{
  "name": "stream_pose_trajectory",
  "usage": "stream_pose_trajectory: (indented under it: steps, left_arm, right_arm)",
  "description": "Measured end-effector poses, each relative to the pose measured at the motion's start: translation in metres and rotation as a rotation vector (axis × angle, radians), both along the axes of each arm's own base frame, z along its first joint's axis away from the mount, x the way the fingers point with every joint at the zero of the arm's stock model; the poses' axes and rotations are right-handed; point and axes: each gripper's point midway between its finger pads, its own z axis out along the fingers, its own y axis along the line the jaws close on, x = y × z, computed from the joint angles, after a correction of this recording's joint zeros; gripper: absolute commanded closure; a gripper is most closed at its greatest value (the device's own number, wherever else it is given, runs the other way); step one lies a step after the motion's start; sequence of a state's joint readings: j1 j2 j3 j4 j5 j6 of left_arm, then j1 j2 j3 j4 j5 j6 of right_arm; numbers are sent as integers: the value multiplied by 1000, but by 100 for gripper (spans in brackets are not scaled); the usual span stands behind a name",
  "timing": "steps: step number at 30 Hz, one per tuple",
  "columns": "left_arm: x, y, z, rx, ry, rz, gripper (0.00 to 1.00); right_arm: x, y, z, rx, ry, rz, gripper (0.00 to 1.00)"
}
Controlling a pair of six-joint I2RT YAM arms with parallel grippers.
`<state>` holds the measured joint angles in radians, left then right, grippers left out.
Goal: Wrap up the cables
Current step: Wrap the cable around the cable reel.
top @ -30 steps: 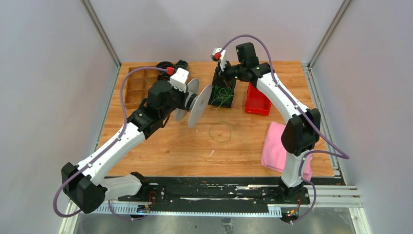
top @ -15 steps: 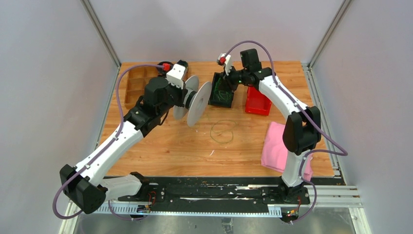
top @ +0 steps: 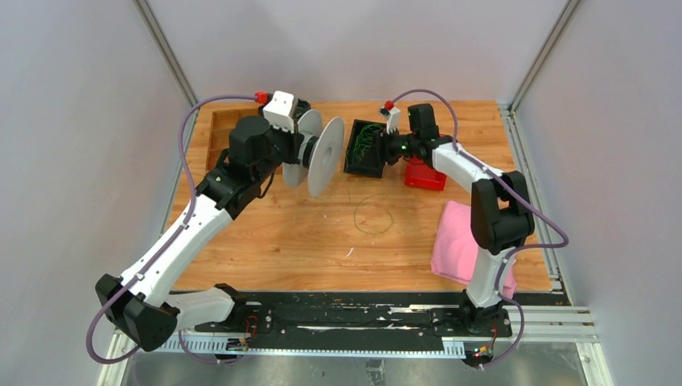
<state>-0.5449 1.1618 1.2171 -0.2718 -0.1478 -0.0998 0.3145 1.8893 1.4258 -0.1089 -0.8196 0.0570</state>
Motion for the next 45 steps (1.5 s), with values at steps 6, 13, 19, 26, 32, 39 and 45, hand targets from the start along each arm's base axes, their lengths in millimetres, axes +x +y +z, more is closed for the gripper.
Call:
stream_pose_trajectory:
  steps: [6, 13, 19, 26, 32, 39, 45]
  left_arm:
    - [5, 0, -6, -12, 30, 16, 100]
    - [7, -4, -6, -28, 49, 18, 100]
    - [9, -8, -4, -49, 55, 14, 100]
    - [13, -12, -3, -63, 64, 12, 100]
    - [15, -15, -1, -77, 69, 6, 100]
    - [16, -13, -1, -92, 75, 16, 100]
    - [18, -9, -1, -108, 80, 34, 100]
  right_arm:
    - [-18, 4, -7, 78, 49, -7, 42]
    - [-12, 18, 18, 158, -24, 5, 43]
    - [-12, 27, 22, 188, -28, 15, 44]
    - [-17, 40, 10, 190, 1, 41, 49]
    - [-19, 47, -1, 185, 21, 53, 61]
    - [-19, 50, -17, 177, 56, 53, 80]
    - [-20, 53, -16, 181, 56, 57, 93]
